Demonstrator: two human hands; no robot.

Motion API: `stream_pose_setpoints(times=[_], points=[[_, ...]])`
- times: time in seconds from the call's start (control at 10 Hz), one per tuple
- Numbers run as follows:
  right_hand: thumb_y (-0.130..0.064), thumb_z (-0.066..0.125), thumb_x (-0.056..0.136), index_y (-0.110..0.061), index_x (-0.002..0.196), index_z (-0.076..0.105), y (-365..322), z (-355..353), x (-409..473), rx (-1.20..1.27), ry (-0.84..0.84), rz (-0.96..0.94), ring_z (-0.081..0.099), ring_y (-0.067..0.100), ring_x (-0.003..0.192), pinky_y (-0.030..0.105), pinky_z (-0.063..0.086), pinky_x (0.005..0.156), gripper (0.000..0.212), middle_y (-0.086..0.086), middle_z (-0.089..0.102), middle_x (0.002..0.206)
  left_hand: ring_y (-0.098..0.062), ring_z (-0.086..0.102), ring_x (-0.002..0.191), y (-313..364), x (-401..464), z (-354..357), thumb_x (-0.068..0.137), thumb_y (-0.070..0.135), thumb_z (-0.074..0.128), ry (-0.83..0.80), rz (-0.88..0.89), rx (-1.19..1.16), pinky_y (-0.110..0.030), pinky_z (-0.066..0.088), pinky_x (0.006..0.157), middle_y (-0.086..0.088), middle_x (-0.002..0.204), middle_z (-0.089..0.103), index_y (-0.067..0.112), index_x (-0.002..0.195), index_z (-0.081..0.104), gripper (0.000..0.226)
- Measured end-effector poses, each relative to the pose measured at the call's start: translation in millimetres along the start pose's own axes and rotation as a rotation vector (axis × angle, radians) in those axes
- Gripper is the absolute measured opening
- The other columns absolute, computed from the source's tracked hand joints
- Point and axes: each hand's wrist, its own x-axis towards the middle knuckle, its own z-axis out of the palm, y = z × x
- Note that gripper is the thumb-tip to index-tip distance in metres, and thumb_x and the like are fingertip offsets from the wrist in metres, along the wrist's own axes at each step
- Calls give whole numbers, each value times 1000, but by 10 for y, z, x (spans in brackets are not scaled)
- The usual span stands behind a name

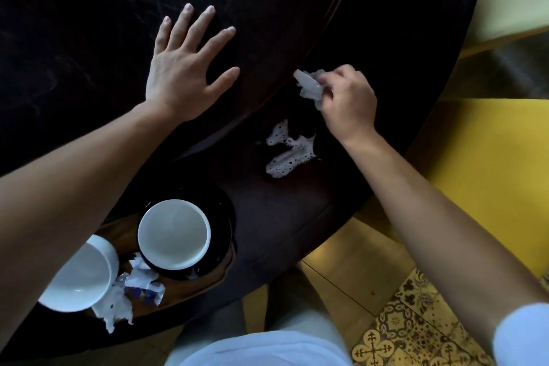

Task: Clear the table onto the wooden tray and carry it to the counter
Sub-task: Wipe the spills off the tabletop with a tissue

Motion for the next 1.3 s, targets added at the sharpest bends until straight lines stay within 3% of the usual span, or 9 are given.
stream_pose_setpoints(times=[0.1,0.3,0.5,0.6,0.7,0.9,1.1,1.3], points=[[-14,59,92,-20,107,77,-70,53,-223,-37,-36,-95,62,26,94,33,49,69,25,4,67,104,-29,4,161,11,17,5,102,66,38,0,-7,-3,-52,2,129,0,173,14,36,160,33,65],[-7,68,86,-20,101,78,18,19,-964,50,-173,-245,62,22,89,35,56,67,22,1,67,101,-29,4,161,32,45,1,101,67,37,1,-13,-4,-52,3,129,-1,173,15,36,160,33,66],[-13,60,92,-18,105,79,-109,-54,-563,139,-14,-172,64,25,92,39,55,75,24,4,71,102,-29,5,161,35,51,-5,102,67,36,2,-16,-1,-52,3,129,-1,173,15,35,160,34,66],[-19,57,93,-20,102,79,-281,117,-374,97,-24,-208,64,24,91,38,56,70,24,0,71,102,-29,4,161,42,53,-4,102,68,35,-12,-17,7,-51,2,129,-1,173,15,35,160,33,67],[-12,60,89,-19,100,79,-291,236,-496,63,-68,-253,60,25,89,39,54,71,23,-1,70,101,-29,4,161,41,43,-4,102,68,34,-13,-16,7,-51,2,129,-1,173,15,36,160,33,67],[-18,53,87,-19,90,80,-87,89,-964,103,-221,-388,62,29,91,44,55,75,27,1,72,103,-28,4,161,62,43,-42,101,68,33,-20,-20,0,-52,1,129,-1,173,15,35,160,33,67],[-14,60,89,-16,98,81,-237,-2,-713,172,-77,-251,63,26,98,33,54,81,23,2,73,106,-28,4,161,64,41,-49,101,68,33,-21,-25,5,-51,1,129,0,173,14,36,160,32,67],[-8,61,83,-10,97,78,-565,296,-716,101,-170,-350,64,33,100,44,54,84,22,5,73,107,-28,4,161,54,33,-39,101,68,33,-21,-20,3,-52,2,129,0,173,15,36,159,33,66]])
